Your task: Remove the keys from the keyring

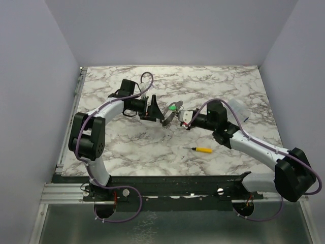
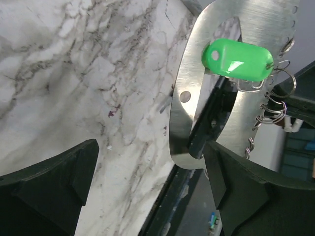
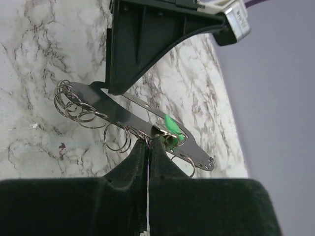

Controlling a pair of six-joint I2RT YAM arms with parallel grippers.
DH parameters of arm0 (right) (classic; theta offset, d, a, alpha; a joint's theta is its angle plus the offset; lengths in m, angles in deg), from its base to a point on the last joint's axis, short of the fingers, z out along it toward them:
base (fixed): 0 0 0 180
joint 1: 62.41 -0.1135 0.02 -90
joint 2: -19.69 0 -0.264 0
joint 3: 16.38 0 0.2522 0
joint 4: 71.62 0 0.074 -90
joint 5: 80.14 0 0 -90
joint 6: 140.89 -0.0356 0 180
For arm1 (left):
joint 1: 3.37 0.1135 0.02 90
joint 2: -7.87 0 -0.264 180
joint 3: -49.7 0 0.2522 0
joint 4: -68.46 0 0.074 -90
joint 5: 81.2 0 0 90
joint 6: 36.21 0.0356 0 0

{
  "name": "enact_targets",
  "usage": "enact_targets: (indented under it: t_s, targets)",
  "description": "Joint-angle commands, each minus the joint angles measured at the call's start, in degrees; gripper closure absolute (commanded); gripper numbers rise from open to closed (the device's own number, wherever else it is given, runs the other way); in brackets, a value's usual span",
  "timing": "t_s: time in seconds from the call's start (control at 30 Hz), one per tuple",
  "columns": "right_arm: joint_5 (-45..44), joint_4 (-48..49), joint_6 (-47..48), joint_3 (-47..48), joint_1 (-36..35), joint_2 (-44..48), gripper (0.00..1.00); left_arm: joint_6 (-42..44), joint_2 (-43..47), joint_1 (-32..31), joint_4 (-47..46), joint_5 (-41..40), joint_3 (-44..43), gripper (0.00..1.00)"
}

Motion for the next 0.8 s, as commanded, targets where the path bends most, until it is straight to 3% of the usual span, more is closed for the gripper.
enact_targets:
  t_s: [0.0,0.27,0.43,0.57,0.67,0.77]
  targets:
    - [2.1,8.5,3.9,-2.3,-1.5,2.4,0.99,-8.5,0.1,-0.4,-3.7,9.2,2.8,0.05]
    - [1.5,11.8,4.5,-4.3,-3.1,3.2,0.99,-10.9,2.9,-1.0,-4.1,13.0,4.2,0.15]
    - [1.3,11.0,4.2,-4.4,-3.8,4.1,0.99,-12.1,3.2,-1.0,-4.9,13.8,3.8,0.42]
    - [0.3,10.9,3.7,-5.0,-3.9,4.4,0.99,-15.1,4.6,-1.0,-6.8,13.0,3.9,0.53]
    - [-0.1,11.6,3.6,-5.8,-3.9,4.9,0.99,-22.7,7.1,-1.0,-15.3,12.3,6.3,0.61]
    - [-0.6,11.4,2.8,-6.1,-3.9,5.1,0.99,-42.9,10.7,-1.0,-40.2,11.0,14.1,0.72]
